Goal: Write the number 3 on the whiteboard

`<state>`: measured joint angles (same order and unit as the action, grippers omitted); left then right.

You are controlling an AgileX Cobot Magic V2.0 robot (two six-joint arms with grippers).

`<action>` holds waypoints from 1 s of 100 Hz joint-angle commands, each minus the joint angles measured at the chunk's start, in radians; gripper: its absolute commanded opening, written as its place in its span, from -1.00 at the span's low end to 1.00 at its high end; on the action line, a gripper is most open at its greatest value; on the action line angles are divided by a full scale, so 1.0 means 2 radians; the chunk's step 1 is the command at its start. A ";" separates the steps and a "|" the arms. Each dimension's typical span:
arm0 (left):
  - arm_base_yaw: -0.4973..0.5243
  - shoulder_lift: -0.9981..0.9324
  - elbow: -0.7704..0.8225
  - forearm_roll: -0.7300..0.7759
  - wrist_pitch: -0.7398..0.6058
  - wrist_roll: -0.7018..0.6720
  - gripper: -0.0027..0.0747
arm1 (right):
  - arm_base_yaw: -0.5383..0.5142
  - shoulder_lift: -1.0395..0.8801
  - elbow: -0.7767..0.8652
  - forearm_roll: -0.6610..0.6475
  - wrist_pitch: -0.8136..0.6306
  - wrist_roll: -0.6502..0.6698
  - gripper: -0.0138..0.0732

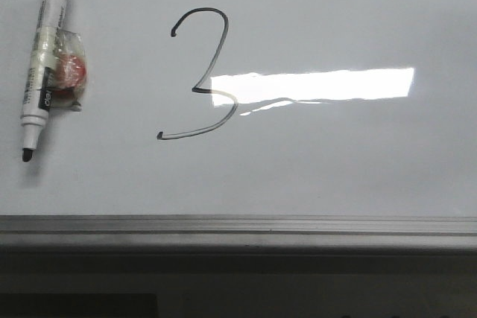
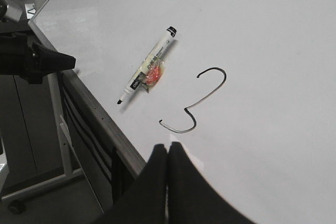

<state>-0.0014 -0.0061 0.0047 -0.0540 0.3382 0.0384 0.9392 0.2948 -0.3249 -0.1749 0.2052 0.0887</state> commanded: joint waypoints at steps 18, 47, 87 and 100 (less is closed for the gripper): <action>0.001 -0.012 0.017 -0.006 -0.022 -0.005 -0.98 | -0.004 0.003 -0.013 -0.007 -0.042 -0.004 -0.83; 0.001 -0.012 0.017 -0.006 -0.022 -0.005 -0.98 | -0.004 0.003 -0.013 -0.007 -0.028 -0.004 -0.83; 0.001 -0.012 0.017 -0.006 -0.022 -0.005 -0.98 | -0.070 0.023 -0.011 0.053 -0.046 -0.004 -0.83; 0.001 -0.012 0.017 -0.006 -0.022 -0.005 -0.98 | -0.149 0.052 -0.005 0.053 -0.079 -0.004 -0.83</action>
<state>-0.0014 -0.0061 0.0047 -0.0540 0.3397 0.0384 0.7302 0.3524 -0.3208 -0.0753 0.1723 0.0887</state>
